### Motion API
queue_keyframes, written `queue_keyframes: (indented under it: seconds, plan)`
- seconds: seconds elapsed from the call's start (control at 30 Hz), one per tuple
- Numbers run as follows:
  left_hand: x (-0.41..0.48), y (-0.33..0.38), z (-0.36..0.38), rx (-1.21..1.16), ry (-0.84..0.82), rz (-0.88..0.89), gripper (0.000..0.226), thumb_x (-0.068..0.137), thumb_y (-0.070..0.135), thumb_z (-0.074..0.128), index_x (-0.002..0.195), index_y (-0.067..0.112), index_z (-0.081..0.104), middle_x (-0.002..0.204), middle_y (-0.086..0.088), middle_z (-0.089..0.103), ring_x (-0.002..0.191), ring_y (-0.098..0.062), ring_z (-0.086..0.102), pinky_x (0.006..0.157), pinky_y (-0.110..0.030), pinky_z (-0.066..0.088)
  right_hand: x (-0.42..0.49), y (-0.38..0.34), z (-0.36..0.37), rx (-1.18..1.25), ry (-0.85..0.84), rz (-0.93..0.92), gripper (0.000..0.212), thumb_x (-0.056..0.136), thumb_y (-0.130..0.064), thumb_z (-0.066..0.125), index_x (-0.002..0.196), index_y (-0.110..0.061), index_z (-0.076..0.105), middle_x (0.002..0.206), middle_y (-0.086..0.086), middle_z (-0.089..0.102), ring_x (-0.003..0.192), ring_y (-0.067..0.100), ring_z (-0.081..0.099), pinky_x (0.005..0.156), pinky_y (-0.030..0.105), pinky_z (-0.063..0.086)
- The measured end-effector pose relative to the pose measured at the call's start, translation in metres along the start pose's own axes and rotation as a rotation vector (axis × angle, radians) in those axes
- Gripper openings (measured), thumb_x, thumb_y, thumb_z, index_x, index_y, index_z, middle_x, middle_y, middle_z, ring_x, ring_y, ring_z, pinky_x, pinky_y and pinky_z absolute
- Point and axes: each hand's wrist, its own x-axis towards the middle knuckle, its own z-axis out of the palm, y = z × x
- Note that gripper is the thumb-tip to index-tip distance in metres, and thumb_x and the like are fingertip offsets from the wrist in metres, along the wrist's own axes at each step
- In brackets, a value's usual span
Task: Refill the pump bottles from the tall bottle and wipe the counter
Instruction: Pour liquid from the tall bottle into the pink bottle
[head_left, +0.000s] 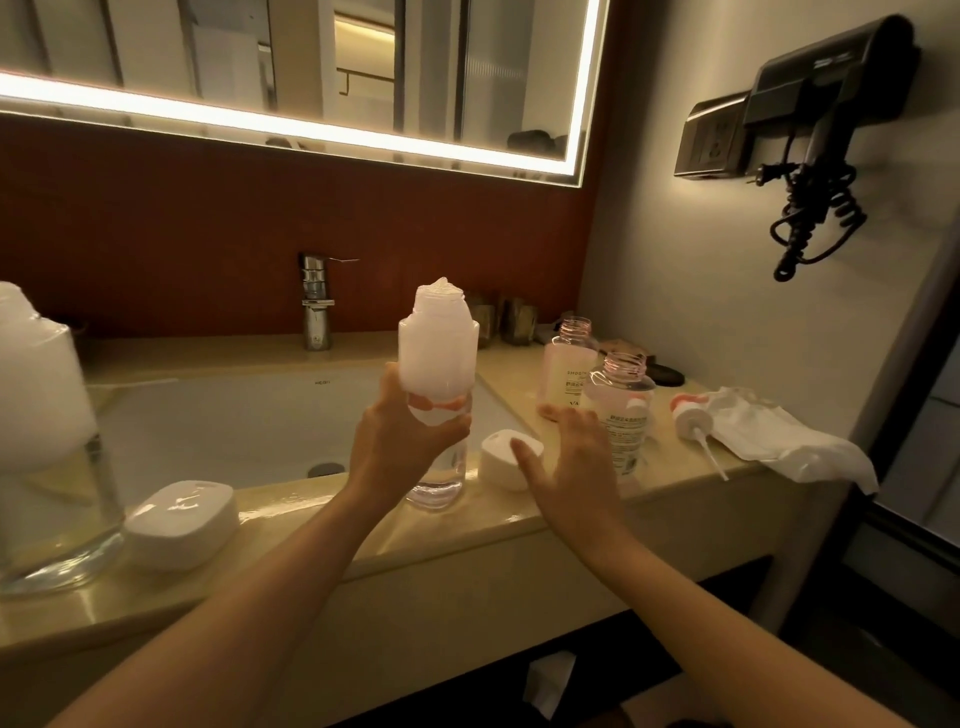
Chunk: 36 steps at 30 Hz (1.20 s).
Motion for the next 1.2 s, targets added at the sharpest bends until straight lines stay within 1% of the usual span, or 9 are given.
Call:
queue_keyframes:
  seconds: [0.07,0.2,0.37,0.53,0.73,0.83,0.9,1.0,1.2]
  plan:
    - [-0.002,0.002,0.000,-0.002,0.009,-0.004,0.074,0.068,0.027,0.079,0.126,0.010,0.037,0.113,-0.006,0.053,0.092,-0.019,0.053,0.071,-0.032,0.051,-0.002,0.007,-0.007,0.033,0.173,0.025,0.039,0.083,-0.027,0.065,0.116,-0.010,0.051,0.116,0.009,0.051,0.109,0.022,0.045,0.087,0.028,0.039]
    - [-0.004,0.006,0.003,0.028,0.049,-0.018,0.073,0.069,0.031,0.078,0.124,0.009,0.036,0.102,0.000,0.050,0.087,-0.019,0.052,0.074,-0.038,0.054,0.001,0.024,-0.016,0.040,0.306,0.093,0.041,0.081,-0.024,0.067,0.112,-0.006,0.046,0.116,0.015,0.047,0.107,0.025,0.044,0.087,0.045,0.047]
    - [-0.006,0.007,0.007,0.041,0.063,-0.029,0.075,0.069,0.031,0.078,0.127,0.008,0.035,0.111,-0.008,0.053,0.089,-0.018,0.050,0.076,-0.036,0.053,0.009,0.035,-0.026,0.029,0.424,0.210,0.069,0.073,-0.033,0.074,0.127,-0.007,0.040,0.124,0.017,0.044,0.112,0.026,0.040,0.093,0.037,0.039]
    - [-0.007,0.007,0.008,0.040,0.076,-0.031,0.076,0.069,0.030,0.078,0.127,0.008,0.035,0.117,-0.012,0.053,0.092,-0.017,0.049,0.076,-0.032,0.049,0.026,0.050,-0.021,0.054,0.241,0.320,0.105,0.066,-0.048,0.075,0.145,-0.016,0.014,0.140,0.015,0.039,0.126,0.030,0.039,0.100,0.050,0.037]
    - [-0.004,0.009,0.005,0.033,0.070,-0.033,0.075,0.068,0.028,0.079,0.126,0.008,0.037,0.117,-0.011,0.053,0.093,-0.017,0.050,0.077,-0.033,0.051,0.039,0.050,-0.020,0.144,0.232,0.298,0.091,0.068,-0.040,0.077,0.140,-0.020,0.025,0.129,0.009,0.050,0.116,0.026,0.049,0.095,0.051,0.044]
    - [-0.002,0.009,-0.001,0.047,0.069,-0.024,0.076,0.067,0.028,0.080,0.127,0.008,0.038,0.118,-0.012,0.054,0.094,-0.016,0.050,0.077,-0.033,0.050,0.046,0.032,-0.024,0.249,0.257,0.220,0.090,0.065,-0.049,0.073,0.138,-0.024,0.026,0.129,0.004,0.049,0.115,0.024,0.049,0.094,0.050,0.045]
    - [0.001,0.009,-0.009,0.069,0.075,-0.018,0.077,0.067,0.027,0.080,0.127,0.007,0.037,0.118,-0.013,0.054,0.093,-0.017,0.050,0.076,-0.036,0.051,0.048,0.012,-0.028,0.400,0.243,0.172,0.089,0.064,-0.052,0.071,0.136,-0.026,0.026,0.129,0.003,0.048,0.114,0.023,0.051,0.089,0.040,0.050]
    - [0.010,0.010,-0.023,0.097,0.113,-0.029,0.076,0.067,0.028,0.079,0.126,0.006,0.036,0.115,-0.014,0.055,0.090,-0.019,0.050,0.075,-0.037,0.052,0.044,-0.022,-0.025,0.584,0.152,0.093,0.077,0.072,-0.034,0.073,0.133,-0.024,0.027,0.129,0.003,0.048,0.110,0.017,0.055,0.081,0.026,0.053]
    - [0.024,0.002,-0.050,0.182,0.178,-0.031,0.074,0.065,0.029,0.080,0.122,0.007,0.038,0.109,-0.013,0.058,0.086,-0.022,0.053,0.070,-0.032,0.046,0.024,-0.058,0.019,0.622,-0.011,0.062,0.083,0.073,-0.031,0.074,0.137,-0.031,0.021,0.133,0.002,0.044,0.114,0.019,0.051,0.088,0.037,0.051]
